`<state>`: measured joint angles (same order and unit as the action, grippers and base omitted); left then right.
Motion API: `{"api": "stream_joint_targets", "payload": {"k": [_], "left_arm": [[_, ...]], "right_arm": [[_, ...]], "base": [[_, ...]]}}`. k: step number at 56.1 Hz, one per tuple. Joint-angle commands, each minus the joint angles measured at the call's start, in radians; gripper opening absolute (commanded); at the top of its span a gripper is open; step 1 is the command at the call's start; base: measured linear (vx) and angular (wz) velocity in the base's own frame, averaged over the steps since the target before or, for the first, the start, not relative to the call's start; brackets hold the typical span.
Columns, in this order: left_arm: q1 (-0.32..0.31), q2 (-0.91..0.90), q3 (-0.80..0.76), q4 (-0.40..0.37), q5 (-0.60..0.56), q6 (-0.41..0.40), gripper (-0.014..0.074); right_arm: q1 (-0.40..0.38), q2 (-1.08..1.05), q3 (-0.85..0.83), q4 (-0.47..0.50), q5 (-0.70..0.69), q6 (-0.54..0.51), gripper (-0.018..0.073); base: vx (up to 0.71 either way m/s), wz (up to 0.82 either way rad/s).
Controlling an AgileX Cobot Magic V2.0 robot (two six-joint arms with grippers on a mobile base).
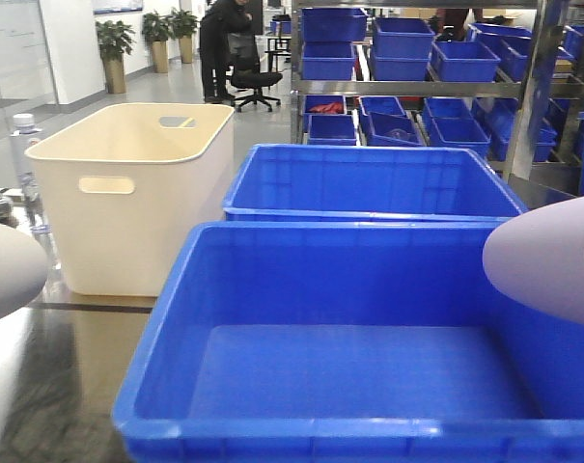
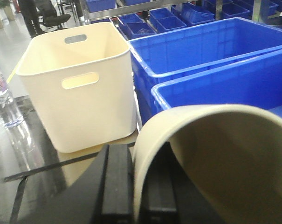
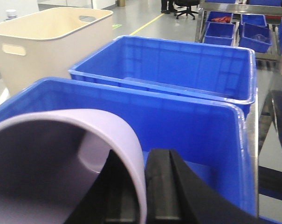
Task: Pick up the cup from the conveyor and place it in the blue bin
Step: 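Drive the base away from the conveyor to the cart of blue bins, then move both held cups over the nearest blue bin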
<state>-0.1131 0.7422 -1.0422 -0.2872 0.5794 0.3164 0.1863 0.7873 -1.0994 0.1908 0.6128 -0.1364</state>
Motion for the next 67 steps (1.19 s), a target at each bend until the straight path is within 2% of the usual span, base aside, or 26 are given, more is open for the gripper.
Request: {"api": "stream_joint_targets", "payload": {"k": [1,67], "left_arm": [[-0.007,0.0,-0.034,-0.019,-0.089,-0.002,-0.0006],[-0.007,0.0,-0.034,-0.02,-0.086,-0.006,-0.0006]], "right_arm": [[0.001,-0.003,-0.027,0.005,-0.089,-0.004,-0.0009],[0.001,-0.003,-0.027,0.005,-0.089,-0.004,-0.0009]], "base": [[0.17,-0.18],[0.04,-0.05]]}}
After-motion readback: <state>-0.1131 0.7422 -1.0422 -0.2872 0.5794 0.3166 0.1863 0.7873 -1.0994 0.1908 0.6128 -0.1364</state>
